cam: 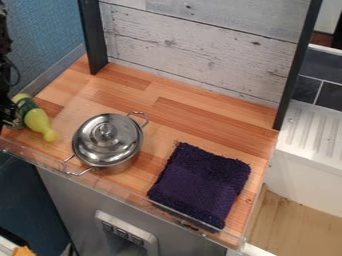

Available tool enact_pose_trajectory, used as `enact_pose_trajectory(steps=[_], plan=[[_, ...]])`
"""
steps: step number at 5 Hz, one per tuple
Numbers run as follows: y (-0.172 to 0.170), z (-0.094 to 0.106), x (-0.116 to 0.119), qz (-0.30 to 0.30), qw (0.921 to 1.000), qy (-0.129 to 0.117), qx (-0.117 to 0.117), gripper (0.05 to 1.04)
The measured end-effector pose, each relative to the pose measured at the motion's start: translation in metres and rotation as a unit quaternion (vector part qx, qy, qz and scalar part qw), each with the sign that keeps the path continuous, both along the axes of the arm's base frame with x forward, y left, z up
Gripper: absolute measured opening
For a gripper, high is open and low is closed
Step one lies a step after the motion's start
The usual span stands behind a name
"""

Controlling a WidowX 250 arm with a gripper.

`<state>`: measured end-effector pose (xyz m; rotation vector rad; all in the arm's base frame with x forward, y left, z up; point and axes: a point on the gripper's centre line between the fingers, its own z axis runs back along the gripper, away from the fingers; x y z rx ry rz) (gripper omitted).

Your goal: Lift up the green apple

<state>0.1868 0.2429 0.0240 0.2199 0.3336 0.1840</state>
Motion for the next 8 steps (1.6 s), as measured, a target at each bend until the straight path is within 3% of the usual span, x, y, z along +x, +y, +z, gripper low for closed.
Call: enact_pose_trajectory(steps=[1, 2, 3, 8], plan=[[-0.004, -0.001, 0.014, 0.004, 0.9999, -0.010, 0.007, 0.421], [-0.013, 0.005, 0.037, 0.005, 0.9992, -0.038, 0.005, 0.421], [-0.033, 0.003, 0.054, -0.008, 0.9983, -0.054, -0.018, 0.421], [-0.094, -0.012, 0.097, -0.021, 0.9943, -0.065, -0.083, 0.421]])
